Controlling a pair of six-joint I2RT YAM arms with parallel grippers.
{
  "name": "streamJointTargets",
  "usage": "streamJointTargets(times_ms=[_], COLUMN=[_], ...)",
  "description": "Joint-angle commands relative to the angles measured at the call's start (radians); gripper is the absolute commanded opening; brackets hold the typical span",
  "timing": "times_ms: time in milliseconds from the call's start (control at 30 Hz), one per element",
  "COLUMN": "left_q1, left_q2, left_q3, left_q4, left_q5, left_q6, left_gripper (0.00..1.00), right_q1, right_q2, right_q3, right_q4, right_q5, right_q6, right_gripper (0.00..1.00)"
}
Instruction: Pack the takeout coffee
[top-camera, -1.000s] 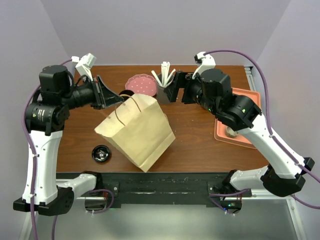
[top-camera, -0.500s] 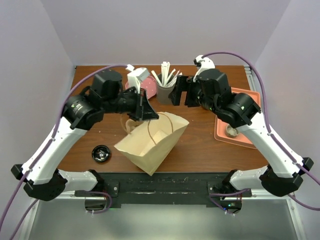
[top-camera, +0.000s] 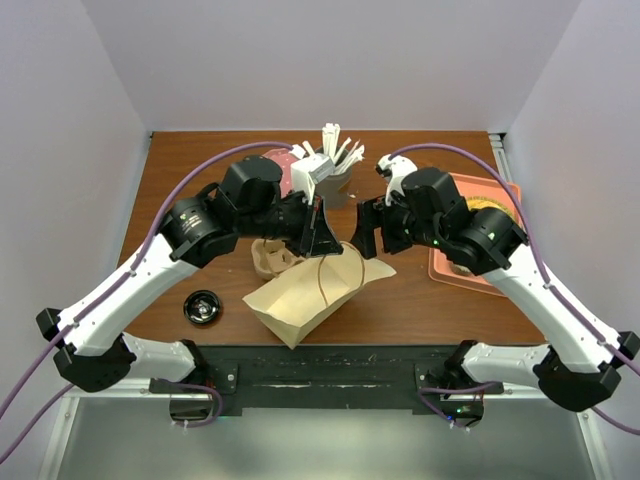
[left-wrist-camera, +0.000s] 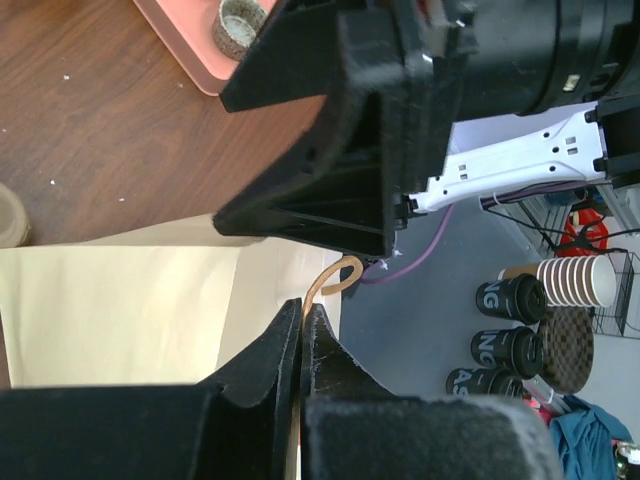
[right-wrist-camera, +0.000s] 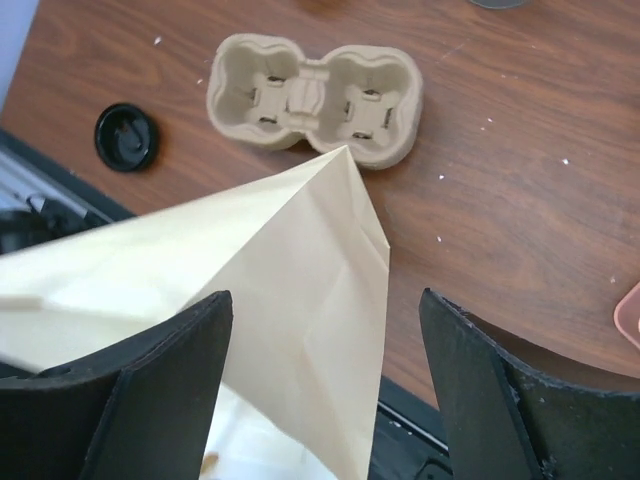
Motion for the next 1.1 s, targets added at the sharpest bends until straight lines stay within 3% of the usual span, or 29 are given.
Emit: streamJointTargets(times_ms=[0, 200, 400, 533, 633, 800, 833, 867, 900, 967, 1000, 1067], left_q1=[-0.002, -0.003, -0.003, -0.003, -0.005, -0.003, -0.003, -0.005, -0.003, -0.003, -0.005, -0.003], left_q2=[-0.011, -0.014, -0.014, -0.014, -0.011, -0.008, -0.009, -0.008, -0.008, -0.006, 0.002, 0.012], left_q3=[0.005, 0.011, 0.011, 0.01, 0.014, 0.019, 0.02, 0.023, 0.028, 0.051, 0.066, 0.121], left_q4=[0.05, 0.053, 0.047, 0.052, 0.053, 0.066, 0.069, 0.067, 0.07, 0.069, 0.047, 0.026], left_q5=[0.003, 0.023, 0.03, 0.038, 0.044, 0.06, 0.06, 0.055, 0.043, 0.034, -0.003, -0.049], left_q6=[0.019, 0.026, 0.037, 0.043, 0.046, 0.04, 0.037, 0.034, 0.033, 0.026, 0.028, 0.034], left_gripper=[0.0, 0.0, 0.0, 0.0, 0.0, 0.0, 0.02, 0.08, 0.22, 0.39, 0.53, 0.6], right_q1=[-0.002, -0.003, -0.002, -0.002, -0.002, -0.002, -0.003, -0.002, -0.002, -0.002, -0.003, -0.003], right_q2=[-0.052, -0.012, -0.028, -0.009, -0.002, -0.005, -0.008, -0.006, -0.005, -0.006, -0.017, -0.032], right_q3=[0.004, 0.112, 0.054, 0.026, 0.011, -0.012, -0.016, -0.014, -0.002, 0.004, -0.002, -0.012], right_q4=[0.026, -0.035, -0.021, -0.015, -0.009, -0.018, -0.021, -0.029, -0.04, -0.067, -0.071, -0.086], right_q5=[-0.064, -0.118, -0.23, -0.207, -0.202, -0.207, -0.204, -0.198, -0.198, -0.198, -0.195, -0.178], right_q6=[-0.094, -0.142, -0.189, -0.194, -0.205, -0.2, -0.199, -0.194, -0.188, -0.176, -0.156, -0.134], right_gripper=[0.79, 0.79, 0.79, 0.74, 0.61, 0.23, 0.16, 0.02, 0.0, 0.0, 0.0, 0.0])
